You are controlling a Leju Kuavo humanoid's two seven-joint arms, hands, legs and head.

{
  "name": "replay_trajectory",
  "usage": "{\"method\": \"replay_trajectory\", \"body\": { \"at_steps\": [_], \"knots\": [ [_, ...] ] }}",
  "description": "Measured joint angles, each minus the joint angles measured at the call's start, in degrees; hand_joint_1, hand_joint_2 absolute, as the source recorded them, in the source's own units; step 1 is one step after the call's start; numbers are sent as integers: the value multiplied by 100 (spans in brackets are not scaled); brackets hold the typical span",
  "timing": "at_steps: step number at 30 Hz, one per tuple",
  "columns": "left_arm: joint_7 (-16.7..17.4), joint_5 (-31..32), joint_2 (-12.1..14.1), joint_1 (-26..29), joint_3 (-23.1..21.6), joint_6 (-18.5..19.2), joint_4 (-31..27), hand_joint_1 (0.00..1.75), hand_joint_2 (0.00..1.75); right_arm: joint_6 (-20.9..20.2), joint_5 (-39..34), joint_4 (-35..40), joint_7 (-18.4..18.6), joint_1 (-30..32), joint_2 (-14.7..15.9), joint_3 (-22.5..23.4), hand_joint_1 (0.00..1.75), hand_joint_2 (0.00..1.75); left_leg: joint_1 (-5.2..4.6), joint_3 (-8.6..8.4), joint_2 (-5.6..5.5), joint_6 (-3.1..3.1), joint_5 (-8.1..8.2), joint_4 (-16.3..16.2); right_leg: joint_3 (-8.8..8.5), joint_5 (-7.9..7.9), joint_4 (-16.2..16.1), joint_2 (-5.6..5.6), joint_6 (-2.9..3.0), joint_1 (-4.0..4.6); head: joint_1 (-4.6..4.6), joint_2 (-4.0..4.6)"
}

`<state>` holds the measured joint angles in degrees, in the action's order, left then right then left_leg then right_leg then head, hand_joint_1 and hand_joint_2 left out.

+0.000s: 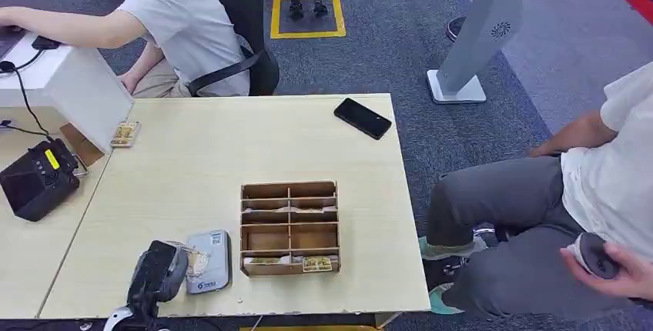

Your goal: Pass the card to the sensor for recognition and then transmit it.

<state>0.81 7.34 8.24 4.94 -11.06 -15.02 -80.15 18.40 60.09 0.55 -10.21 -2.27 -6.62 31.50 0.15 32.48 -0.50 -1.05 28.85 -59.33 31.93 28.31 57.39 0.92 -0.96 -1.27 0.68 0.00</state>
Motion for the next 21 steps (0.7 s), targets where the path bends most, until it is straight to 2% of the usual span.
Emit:
{"method": "replay_trajectory", "body": {
  "at_steps": [2, 3, 4, 8, 11, 14, 16, 19, 21],
  "knots": [
    [-136, -846, -24, 22, 2, 308, -154, 175, 175, 13, 72, 0, 0, 1, 0, 42, 0, 0, 1, 1, 0, 0, 0, 0, 0, 0, 0, 0, 0, 0, 0, 0],
    [-160, -1671, -35, 34, 17, 562, -312, 175, 175, 22, 120, 0, -4, 0, 0, 81, 0, 0, 2, 1, 0, -1, 0, 0, 1, 0, 0, 0, 0, 0, 2, 0],
    [-189, -2098, -44, 34, 31, 668, -440, 175, 175, 26, 147, 0, -18, -1, 2, 114, 0, 0, 2, 2, 0, -1, 0, 0, 1, 0, 0, 0, 0, 0, 0, 0],
    [-335, -2870, -44, -108, 55, 720, -936, 175, 175, 26, 273, 0, -70, -2, 4, 228, 0, 0, 1, 2, -3, -1, 0, -1, 1, 0, 0, -2, 0, -1, 0, 0],
    [-549, -2975, -22, -454, 55, 512, -1185, 175, 175, 28, 396, 0, -79, -6, 7, 313, 0, 0, 1, 3, -7, -4, -4, -2, 1, -2, 0, -7, 0, 0, -2, 0],
    [-503, -3233, 85, -1005, 59, 412, -1294, 175, 175, 26, 526, 0, -76, -21, 9, 385, 0, 0, 1, 5, -15, 7, -14, -2, 1, -8, 1, -13, 0, 2, -2, 0],
    [-603, -3078, 162, -1388, 87, 172, -1301, 175, 175, 15, 612, 0, -77, -37, 13, 426, 0, 0, 2, 5, -15, 9, -15, -1, 2, -11, 3, -13, 5, 3, 0, 0],
    [-922, -2462, 271, -1836, 133, -352, -1299, 175, 175, -26, 767, 0, -94, -48, 15, 459, 0, 0, 2, 4, -14, 9, -16, -1, 2, -11, 5, -11, 5, 3, 2, 0],
    [-995, -2275, 330, -2016, 149, -467, -1294, 175, 175, -24, 817, 0, -96, -55, 15, 489, 0, 0, 2, 4, -14, 9, -16, -1, 2, -11, 5, -11, 5, 2, 2, 0]
  ]
}}
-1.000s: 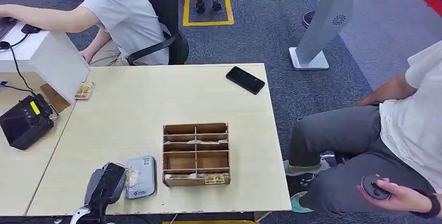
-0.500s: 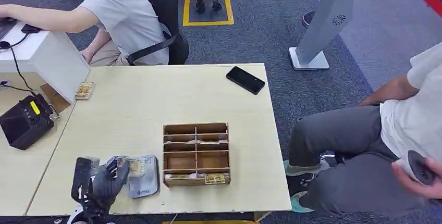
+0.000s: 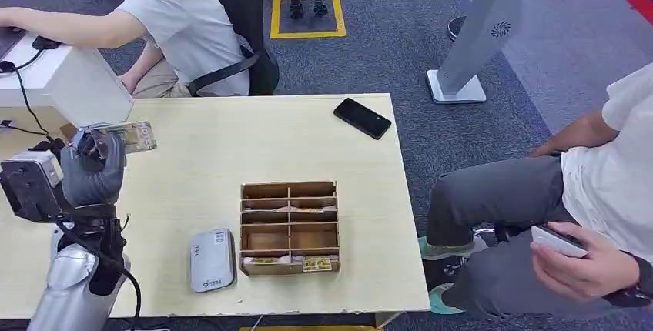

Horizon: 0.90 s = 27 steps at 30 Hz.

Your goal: Pass the card to the sensor for recognition and then transmit it.

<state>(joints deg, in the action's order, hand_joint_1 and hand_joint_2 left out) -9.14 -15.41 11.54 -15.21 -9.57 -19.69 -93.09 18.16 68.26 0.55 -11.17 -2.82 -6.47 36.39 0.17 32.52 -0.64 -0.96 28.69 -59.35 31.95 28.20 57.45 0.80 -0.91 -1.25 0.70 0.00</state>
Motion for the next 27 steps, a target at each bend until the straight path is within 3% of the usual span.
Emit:
{"method": "replay_trajectory", "body": {
  "at_steps": [14, 17, 20, 27],
  "knots": [
    [-90, 294, 83, -109, 4, -143, 15, 175, 175, -4, 85, 0, 0, -12, 2, 92, 0, 0, -1, 3, 2, 0, 1, 0, 5, 0, -1, 4, 0, -1, 0, 0],
    [-122, 1130, 164, -163, 4, -399, 83, 175, 175, -33, 254, 0, 0, -16, 2, 109, 0, 0, -1, 2, 3, 0, 0, 0, 5, 0, -1, 7, 0, 0, 0, 0],
    [-170, 2953, 274, -267, 4, -925, 335, 175, 175, -114, 468, 0, -35, -26, 4, 145, 0, 0, -1, 2, 3, 0, 0, 0, 5, 0, -1, 6, 0, 0, 0, 0],
    [-120, 4976, 400, -444, 4, -1152, 1010, 175, 175, -302, 807, 0, -140, -59, 111, 274, 0, 0, 1, 2, 6, 0, 0, 0, 6, 0, 0, 10, 0, -2, 0, 0]
  ]
}}
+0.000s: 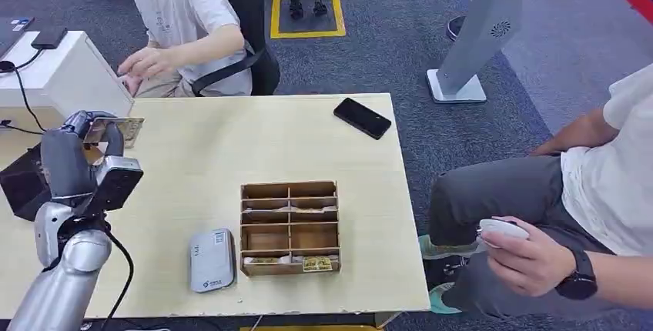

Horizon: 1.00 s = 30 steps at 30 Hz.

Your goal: Pass the card to the sensor for recognition and then transmit it.

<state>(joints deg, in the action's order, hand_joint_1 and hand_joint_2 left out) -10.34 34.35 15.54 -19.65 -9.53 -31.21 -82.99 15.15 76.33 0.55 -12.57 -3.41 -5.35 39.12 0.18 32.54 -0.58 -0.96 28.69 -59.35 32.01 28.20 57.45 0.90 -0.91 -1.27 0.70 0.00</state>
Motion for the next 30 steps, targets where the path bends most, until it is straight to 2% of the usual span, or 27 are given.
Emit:
{"method": "replay_trajectory", "body": {
  "at_steps": [3, 7, 11, 17, 18, 28, 30],
  "knots": [
    [2, 571, 0, -46, 0, -172, 233, 175, 175, -2, 116, 0, -4, -3, 41, 74, 0, 0, 0, 1, 1, 0, 0, 0, 1, 0, 0, 0, 0, -1, 0, 0],
    [-17, 1007, -33, -141, 0, -501, 516, 175, 175, -24, 249, 0, -35, -18, 83, 160, 0, 0, -2, 1, 1, 0, 0, -1, 1, 0, -1, 0, 0, -1, -2, 0],
    [15, 1277, -50, -247, 0, -610, 782, 175, 175, -26, 443, 0, -48, -18, 105, 286, 0, 0, -3, 0, 1, 0, 0, -1, 2, 0, -1, 0, 0, 1, 0, 0],
    [37, 1365, -87, -352, -2, -610, 940, 175, 175, -15, 527, 0, -87, -13, 135, 444, 0, 0, -2, 0, 0, 0, 0, -1, 2, 0, -1, 0, 0, 2, 0, 0],
    [39, 1341, -100, -352, -2, -605, 953, 0, 175, -17, 535, 0, -109, -10, 138, 476, 0, 0, -2, 0, 1, 0, 0, -1, 3, 0, -1, 2, 0, 2, 0, 0],
    [94, 1164, -142, -406, -2, -474, 955, 0, 175, -37, 640, -2, -96, 63, 142, 673, 0, 0, -2, 1, 3, 0, 0, -1, 4, 0, -1, 4, 0, 1, 0, 0],
    [136, 965, -149, -426, -2, -308, 955, 0, 175, -35, 649, -2, -66, 63, 142, 688, 0, 0, -2, 0, 5, 0, 0, -1, 4, 0, -1, 3, 0, 1, 0, 0]
  ]
}}
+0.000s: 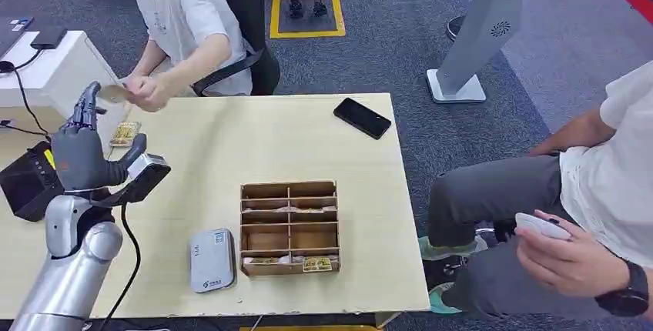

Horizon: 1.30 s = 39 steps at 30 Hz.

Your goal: Pass the card to the sensor for recognition and then transmit it.

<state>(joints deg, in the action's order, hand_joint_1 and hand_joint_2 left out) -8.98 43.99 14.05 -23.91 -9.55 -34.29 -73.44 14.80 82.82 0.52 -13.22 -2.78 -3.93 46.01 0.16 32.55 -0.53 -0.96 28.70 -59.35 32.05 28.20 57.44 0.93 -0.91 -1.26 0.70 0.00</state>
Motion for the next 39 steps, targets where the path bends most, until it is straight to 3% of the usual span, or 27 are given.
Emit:
{"method": "replay_trajectory", "body": {
  "at_steps": [8, 11, 15, 21, 26, 32, 39],
  "knots": [
    [127, -471, -26, -87, 0, 465, -63, 0, 175, 48, 127, -2, 53, -1, 2, 127, 0, 0, 0, 0, 0, 0, 0, 0, 0, 0, 1, 1, 0, 1, 0, 0],
    [-24, -932, -6, -50, -7, 783, -271, 0, 175, 77, 166, -2, 9, -1, 2, 173, 0, 0, 0, 2, 0, 0, 0, 0, -1, 0, 1, 0, 0, 1, -2, 0],
    [-391, -1775, 120, 243, -243, 2000, -1129, 0, 175, 149, 195, -9, 11, 36, 2, 286, 0, 0, 0, 3, -1, -1, 1, 0, 1, 1, 0, -1, 0, -1, 2, 0],
    [-559, -1292, 378, 646, -1201, 2714, -2523, 0, 175, 175, 179, -13, -4, 114, 2, 420, 0, 0, 0, 9, 0, -2, 4, 0, 6, 1, -2, 0, -1, -3, 0, 0],
    [-684, -1040, 754, 747, -1924, 2924, -3178, 0, 175, 173, 173, -15, -55, 117, 18, 487, 0, 0, -2, 7, 0, 0, 3, 0, 6, 1, -2, -1, 0, 0, 0, 0],
    [-774, -832, 1111, 762, -2230, 3057, -3478, 0, 175, 170, 177, -17, -50, 113, 24, 516, 0, 0, 0, 7, 0, 3, 0, 2, 6, 1, 3, -1, 1, 3, 0, 0],
    [-129, 147, 1176, 762, -2529, 2876, -3493, 0, 175, 179, 170, -17, -9, 101, 26, 529, 0, 0, 1, 7, 0, 2, 1, 2, 7, 1, 3, -1, 0, 0, 0, 0]
  ]
}}
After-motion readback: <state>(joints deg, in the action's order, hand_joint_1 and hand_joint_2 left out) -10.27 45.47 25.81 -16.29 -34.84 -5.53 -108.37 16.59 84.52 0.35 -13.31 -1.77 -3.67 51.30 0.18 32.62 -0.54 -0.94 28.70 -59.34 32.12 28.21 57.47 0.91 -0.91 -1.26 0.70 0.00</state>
